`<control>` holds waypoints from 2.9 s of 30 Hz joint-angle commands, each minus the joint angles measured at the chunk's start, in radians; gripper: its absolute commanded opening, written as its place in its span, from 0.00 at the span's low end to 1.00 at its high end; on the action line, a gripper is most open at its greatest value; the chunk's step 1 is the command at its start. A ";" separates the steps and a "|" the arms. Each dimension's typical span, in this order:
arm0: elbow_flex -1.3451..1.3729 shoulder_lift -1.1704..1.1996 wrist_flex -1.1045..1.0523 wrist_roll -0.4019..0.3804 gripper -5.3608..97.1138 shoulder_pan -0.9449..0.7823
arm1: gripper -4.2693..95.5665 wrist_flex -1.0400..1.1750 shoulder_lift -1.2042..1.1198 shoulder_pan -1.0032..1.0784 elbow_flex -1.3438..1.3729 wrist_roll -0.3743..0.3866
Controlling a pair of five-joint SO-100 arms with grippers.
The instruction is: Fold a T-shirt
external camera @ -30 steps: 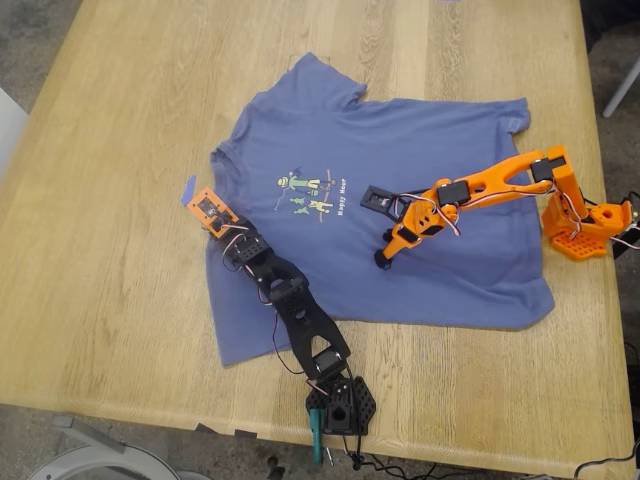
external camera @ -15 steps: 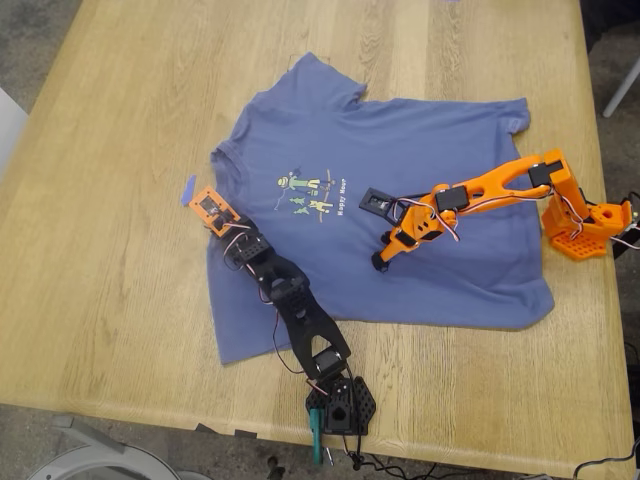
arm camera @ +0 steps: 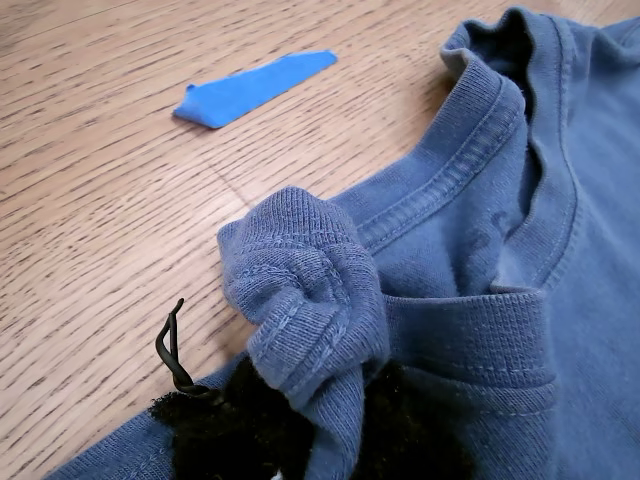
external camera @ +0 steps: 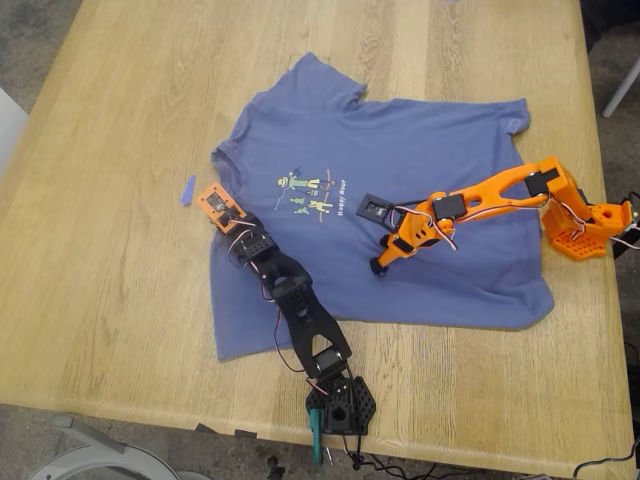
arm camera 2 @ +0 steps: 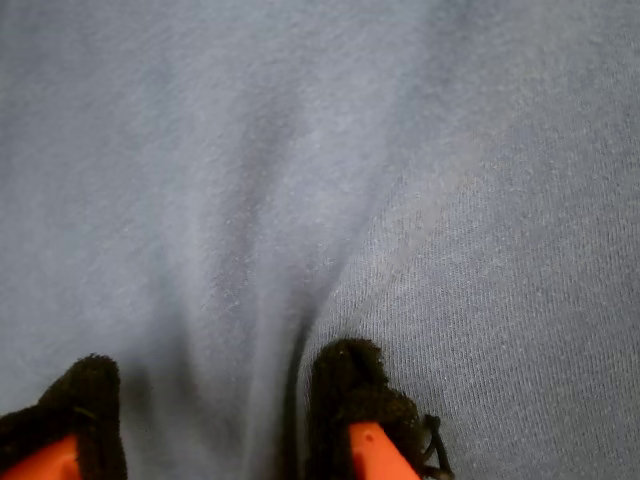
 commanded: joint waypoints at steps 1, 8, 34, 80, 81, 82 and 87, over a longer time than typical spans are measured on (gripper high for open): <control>0.029 0.021 -0.005 -0.011 0.06 0.089 | 0.32 0.028 -0.029 -0.091 -0.051 0.009; 0.057 0.058 -0.002 -0.014 0.06 0.115 | 0.31 0.106 -0.066 -0.075 -0.087 -0.009; 0.245 0.362 -0.002 -0.031 0.06 0.192 | 0.07 0.893 -0.689 -0.025 -1.193 -0.126; 0.141 0.991 0.149 -0.011 0.05 0.388 | 0.04 0.713 -0.158 0.305 -1.336 -0.176; 0.141 1.005 0.149 -0.011 0.05 0.397 | 0.04 0.704 -0.158 0.319 -1.336 -0.176; 0.141 1.019 0.149 -0.009 0.05 0.408 | 0.04 0.695 -0.160 0.331 -1.335 -0.176; 0.132 1.091 0.149 -0.006 0.05 0.448 | 0.04 0.629 -0.163 0.410 -1.316 -0.178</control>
